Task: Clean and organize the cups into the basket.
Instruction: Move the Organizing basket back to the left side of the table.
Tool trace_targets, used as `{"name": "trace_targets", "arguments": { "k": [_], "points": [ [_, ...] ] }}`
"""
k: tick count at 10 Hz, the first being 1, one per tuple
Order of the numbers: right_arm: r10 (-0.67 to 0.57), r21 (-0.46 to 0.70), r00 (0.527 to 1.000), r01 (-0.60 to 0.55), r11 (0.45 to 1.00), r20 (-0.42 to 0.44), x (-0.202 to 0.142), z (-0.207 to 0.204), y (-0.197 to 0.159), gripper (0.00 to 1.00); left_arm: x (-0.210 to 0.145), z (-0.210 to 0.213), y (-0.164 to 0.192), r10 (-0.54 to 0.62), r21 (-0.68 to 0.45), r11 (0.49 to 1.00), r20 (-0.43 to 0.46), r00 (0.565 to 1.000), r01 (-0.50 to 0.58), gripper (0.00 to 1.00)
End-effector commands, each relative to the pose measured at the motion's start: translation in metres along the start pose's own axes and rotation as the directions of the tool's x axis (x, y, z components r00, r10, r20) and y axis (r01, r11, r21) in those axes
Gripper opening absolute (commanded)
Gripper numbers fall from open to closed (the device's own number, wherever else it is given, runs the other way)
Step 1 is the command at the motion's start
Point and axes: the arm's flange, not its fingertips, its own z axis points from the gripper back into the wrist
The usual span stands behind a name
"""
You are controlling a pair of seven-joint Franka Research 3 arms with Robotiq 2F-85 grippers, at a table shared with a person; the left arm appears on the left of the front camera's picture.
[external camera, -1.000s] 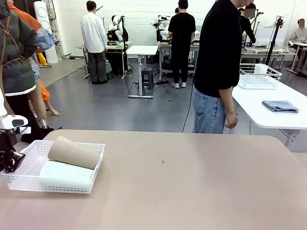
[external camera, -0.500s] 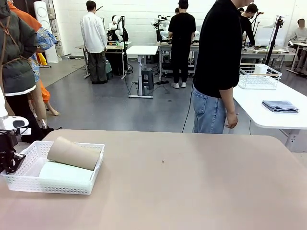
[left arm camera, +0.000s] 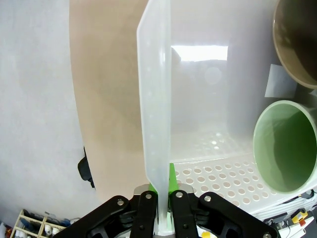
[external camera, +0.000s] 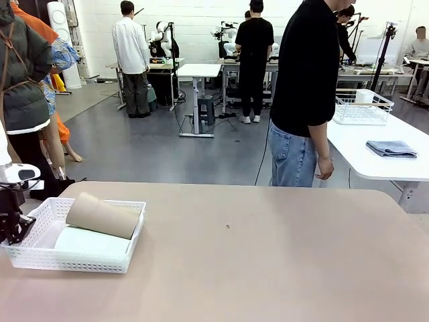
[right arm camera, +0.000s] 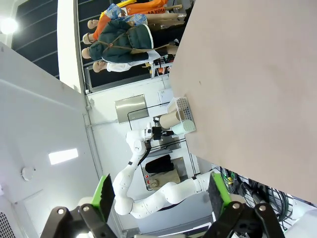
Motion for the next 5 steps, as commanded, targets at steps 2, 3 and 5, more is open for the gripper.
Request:
{"name": "trace_targets", "arguments": {
  "k": [2, 3, 5],
  "points": [
    [-0.002, 0.009, 1.000, 0.002, 1.000, -0.004, -0.0041, -0.0010, 0.0002, 1.00, -0.0001, -0.0048, 0.0062, -0.034, 0.052, 0.998, -0.005, 0.999, 0.034, 0.65],
    [-0.002, 0.009, 1.000, 0.002, 1.000, -0.004, -0.0041, -0.0010, 0.0002, 1.00, -0.0017, -0.0031, 0.0059, -0.034, 0.054, 0.998, 0.001, 0.999, 0.033, 0.91],
    [-0.002, 0.009, 1.000, 0.002, 1.000, -0.004, -0.0041, -0.0010, 0.0002, 1.00, -0.0028, -0.0030, 0.0072, -0.037, 0.060, 0.998, -0.001, 0.999, 0.037, 1.00]
  ]
}}
